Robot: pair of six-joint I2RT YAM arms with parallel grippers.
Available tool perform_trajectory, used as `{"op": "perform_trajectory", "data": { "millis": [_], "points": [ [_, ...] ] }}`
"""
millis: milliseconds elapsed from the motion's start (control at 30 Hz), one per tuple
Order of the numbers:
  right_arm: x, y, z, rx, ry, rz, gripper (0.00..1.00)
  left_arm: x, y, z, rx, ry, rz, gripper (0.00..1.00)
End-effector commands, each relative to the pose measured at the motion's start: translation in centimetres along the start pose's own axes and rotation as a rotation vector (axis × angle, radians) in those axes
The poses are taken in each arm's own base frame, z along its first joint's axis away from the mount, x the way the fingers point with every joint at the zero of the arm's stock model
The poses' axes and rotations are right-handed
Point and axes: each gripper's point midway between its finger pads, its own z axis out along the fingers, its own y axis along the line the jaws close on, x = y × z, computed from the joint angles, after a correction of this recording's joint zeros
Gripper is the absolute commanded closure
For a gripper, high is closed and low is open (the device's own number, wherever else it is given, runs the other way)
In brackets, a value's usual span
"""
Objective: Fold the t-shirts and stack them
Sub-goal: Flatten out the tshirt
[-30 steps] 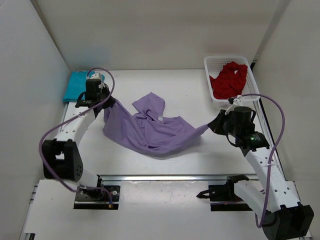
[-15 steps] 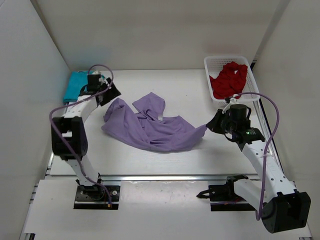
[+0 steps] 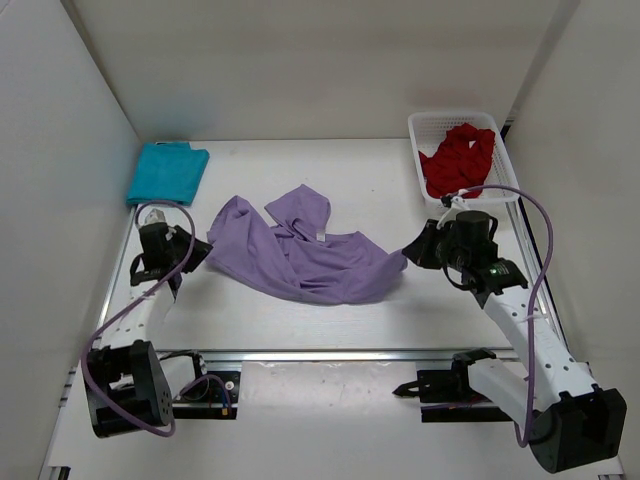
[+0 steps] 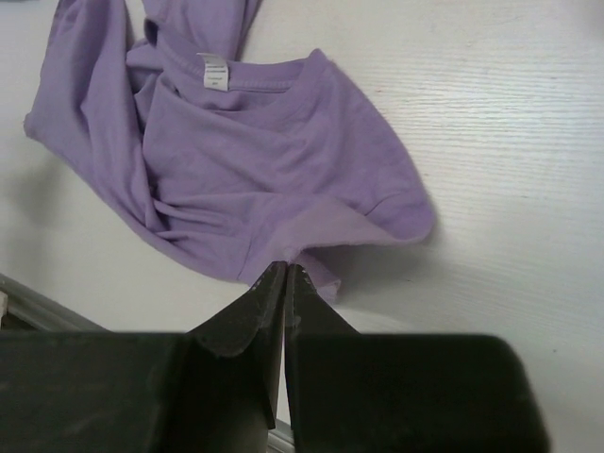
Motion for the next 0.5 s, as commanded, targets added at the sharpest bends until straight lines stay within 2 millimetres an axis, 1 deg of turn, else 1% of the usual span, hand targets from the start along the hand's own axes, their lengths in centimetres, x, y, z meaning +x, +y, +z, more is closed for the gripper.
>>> {"op": "perform_trajectory", "data": {
  "millis": [0,33,67,100,133,167,200,233,267,300,333,367,400,433,467],
  "points": [
    [-0.9,1.3,-0.3,-0.05,-0.04,-0.036,1.0,1.0,1.6,0.3,-0.04,0.013,-0.036,0.63],
    [-0.9,1.3,-0.4,-0.047,-0.05,-0.037,1.0,1.2,2.1,0.4,-0.04,-0.003,-0.054,0.58],
    [-1.2,1.4,-0.5,-0.054,-0.055,-0.034,1.0,1.6,2.8,0.4,-0.048,-0.01,-0.084,0.5],
    [-1.0,1.4,-0.5,-0.056,-0.053,-0.039,1.0,1.0,2.8,0.5,-0.035,-0.036,-0.101,0.44],
    [-0.8,1.2,-0.4,-0.051,-0.045,-0.039,1.0,1.2,3.1,0.7,-0.04,-0.036,-0.114,0.41],
    [-0.9,1.4,-0.5,-0.061,-0.05,-0.039,1.0,1.3,3.1,1.0,-0.043,-0.026,-0.12,0.4],
    [-0.6,1.5,-0.3,-0.065,-0.042,-0.04,1.0,0.8,2.5,1.3,-0.025,-0.035,-0.109,0.38],
    [-0.3,1.4,-0.2,-0.064,-0.031,-0.034,1.0,1.1,2.6,1.7,-0.031,-0.011,-0.116,0.38],
    [-0.6,1.4,-0.1,-0.058,-0.036,-0.035,1.0,0.7,2.5,1.9,-0.026,-0.027,-0.117,0.39],
    [-0.4,1.5,-0.1,-0.061,-0.029,-0.036,1.0,0.5,2.8,2.0,-0.033,-0.033,-0.137,0.4],
    [-0.4,1.6,-0.1,-0.064,-0.032,-0.035,1.0,0.7,3.0,2.3,-0.037,-0.034,-0.142,0.4],
    [-0.3,1.6,0.0,-0.065,-0.031,-0.042,1.0,0.0,2.9,2.5,-0.039,-0.05,-0.144,0.41],
    [-0.4,1.6,-0.1,-0.063,-0.034,-0.039,1.0,0.2,3.1,2.9,-0.048,-0.04,-0.148,0.42],
    [0.0,1.5,0.0,-0.064,-0.022,-0.037,0.99,0.1,3.0,3.1,-0.05,-0.039,-0.145,0.42],
    [0.0,1.6,0.1,-0.066,-0.019,-0.037,1.0,-0.1,2.8,3.5,-0.053,-0.036,-0.141,0.42]
  ]
}}
